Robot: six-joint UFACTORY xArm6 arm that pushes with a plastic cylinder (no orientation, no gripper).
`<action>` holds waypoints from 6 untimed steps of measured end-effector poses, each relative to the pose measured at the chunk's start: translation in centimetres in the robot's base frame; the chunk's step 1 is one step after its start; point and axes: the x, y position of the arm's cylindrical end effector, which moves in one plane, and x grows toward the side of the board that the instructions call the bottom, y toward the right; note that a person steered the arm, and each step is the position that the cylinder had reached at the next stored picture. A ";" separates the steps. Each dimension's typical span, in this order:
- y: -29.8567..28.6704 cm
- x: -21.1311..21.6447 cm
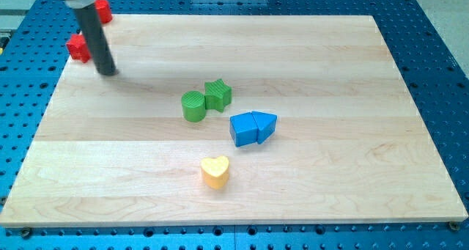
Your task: Separate green star from the green circle
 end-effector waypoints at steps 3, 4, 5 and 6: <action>3.0 -0.3; 11.1 4.8; 18.7 7.2; 24.7 6.8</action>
